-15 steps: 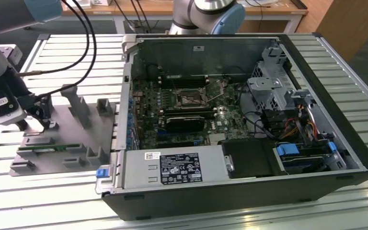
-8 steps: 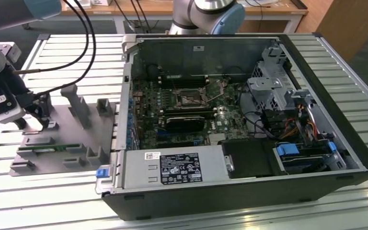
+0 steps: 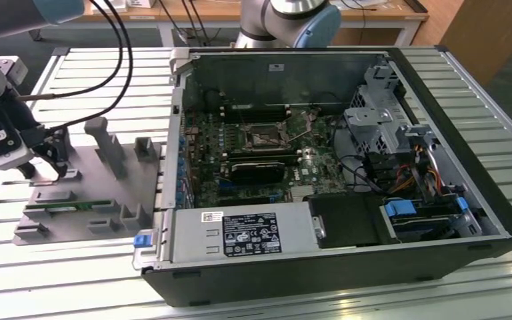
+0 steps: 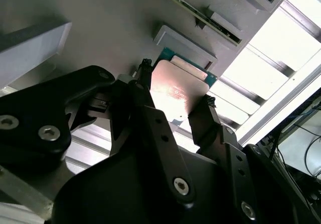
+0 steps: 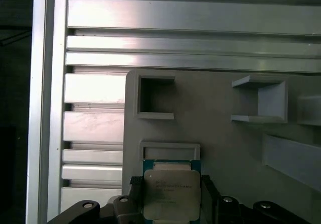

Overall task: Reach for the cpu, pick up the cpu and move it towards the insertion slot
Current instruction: 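Pick up the cpu and move it towards the insertion slot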

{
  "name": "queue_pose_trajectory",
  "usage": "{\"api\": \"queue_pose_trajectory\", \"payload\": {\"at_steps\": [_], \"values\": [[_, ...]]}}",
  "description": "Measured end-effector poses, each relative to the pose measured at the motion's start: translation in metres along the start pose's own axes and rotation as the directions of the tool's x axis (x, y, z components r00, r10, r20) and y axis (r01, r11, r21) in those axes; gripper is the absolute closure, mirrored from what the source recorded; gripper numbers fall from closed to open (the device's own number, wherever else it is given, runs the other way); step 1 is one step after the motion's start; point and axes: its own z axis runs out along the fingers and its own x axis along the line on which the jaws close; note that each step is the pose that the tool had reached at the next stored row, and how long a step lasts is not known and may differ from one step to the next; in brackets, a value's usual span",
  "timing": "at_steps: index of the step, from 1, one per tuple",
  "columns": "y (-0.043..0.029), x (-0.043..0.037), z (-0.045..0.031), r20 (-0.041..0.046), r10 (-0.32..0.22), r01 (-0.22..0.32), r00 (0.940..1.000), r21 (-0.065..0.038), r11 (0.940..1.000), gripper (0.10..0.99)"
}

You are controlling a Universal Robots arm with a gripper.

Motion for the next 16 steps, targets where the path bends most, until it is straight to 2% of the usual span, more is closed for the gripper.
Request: {"api": "queue_pose_trajectory", "payload": {"at_steps": [10,16], "values": [[0.0002,0.0,-0.0054,0.0001,0.0,0.0,1.0,0.0,1.0,0.545],[0.0005,0.0,-0.0118,0.0002,0.0,0.0,1.0,0.0,1.0,0.545]]}}
